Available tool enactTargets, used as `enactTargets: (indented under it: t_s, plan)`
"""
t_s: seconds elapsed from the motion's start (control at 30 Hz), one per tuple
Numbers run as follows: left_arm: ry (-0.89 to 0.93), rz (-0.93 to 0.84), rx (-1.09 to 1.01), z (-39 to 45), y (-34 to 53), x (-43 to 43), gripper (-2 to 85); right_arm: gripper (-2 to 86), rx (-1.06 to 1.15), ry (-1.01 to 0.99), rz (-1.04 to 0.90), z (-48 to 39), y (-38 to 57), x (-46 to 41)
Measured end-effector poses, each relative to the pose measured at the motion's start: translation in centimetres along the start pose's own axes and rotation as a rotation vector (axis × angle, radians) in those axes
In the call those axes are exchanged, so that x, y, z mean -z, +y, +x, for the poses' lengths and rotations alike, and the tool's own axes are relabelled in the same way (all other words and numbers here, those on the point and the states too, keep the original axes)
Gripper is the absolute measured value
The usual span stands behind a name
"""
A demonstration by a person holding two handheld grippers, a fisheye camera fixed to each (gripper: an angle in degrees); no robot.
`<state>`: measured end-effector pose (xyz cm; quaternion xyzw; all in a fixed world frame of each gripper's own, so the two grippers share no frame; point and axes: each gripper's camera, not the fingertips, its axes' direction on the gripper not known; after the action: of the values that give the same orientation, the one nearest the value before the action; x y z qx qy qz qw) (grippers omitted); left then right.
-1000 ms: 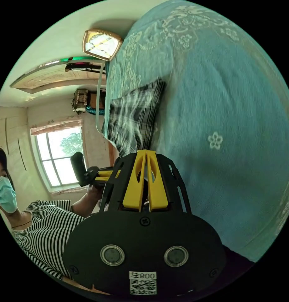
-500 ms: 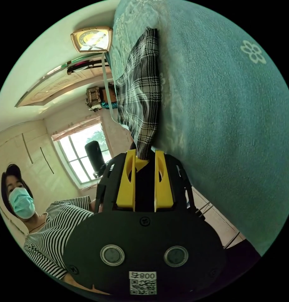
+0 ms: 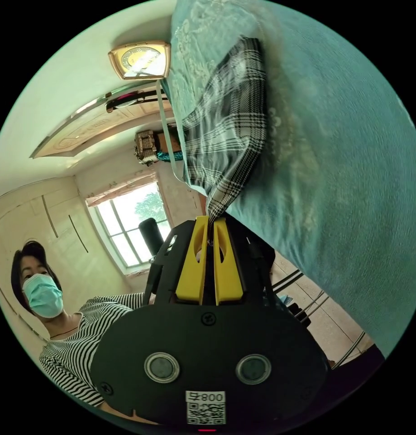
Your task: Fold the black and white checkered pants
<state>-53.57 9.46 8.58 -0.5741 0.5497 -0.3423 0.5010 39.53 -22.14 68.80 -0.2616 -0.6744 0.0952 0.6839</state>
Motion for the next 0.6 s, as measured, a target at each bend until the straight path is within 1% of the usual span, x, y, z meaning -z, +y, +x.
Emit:
enactTargets:
  t_s: [0.17, 0.27, 0.33, 0.43, 0.6]
  plan:
    - [0.259, 0.193, 0.274, -6.8, 1.7, 3.3, 7.5, 1.3, 0.063, -0.020, -0.009, -3.2, 0.7, -1.1]
    - [0.410, 0.295, 0.403, -9.9, 2.5, 4.0, 9.6, 1.2, 0.078, -0.035, -0.012, -4.6, 1.3, -1.9]
    - [0.460, 0.354, 0.455, -11.2, 2.9, 4.4, 10.2, 1.1, 0.087, -0.036, -0.011, -5.3, 1.7, -2.2]
    - [0.477, 0.420, 0.527, -12.4, 3.3, 5.0, 11.0, 1.0, 0.093, -0.036, -0.006, -6.4, 2.5, -2.8]
    - [0.433, 0.450, 0.601, -12.9, 3.3, 5.7, 13.0, 1.0, 0.112, -0.043, 0.003, -8.3, 3.9, -3.8]
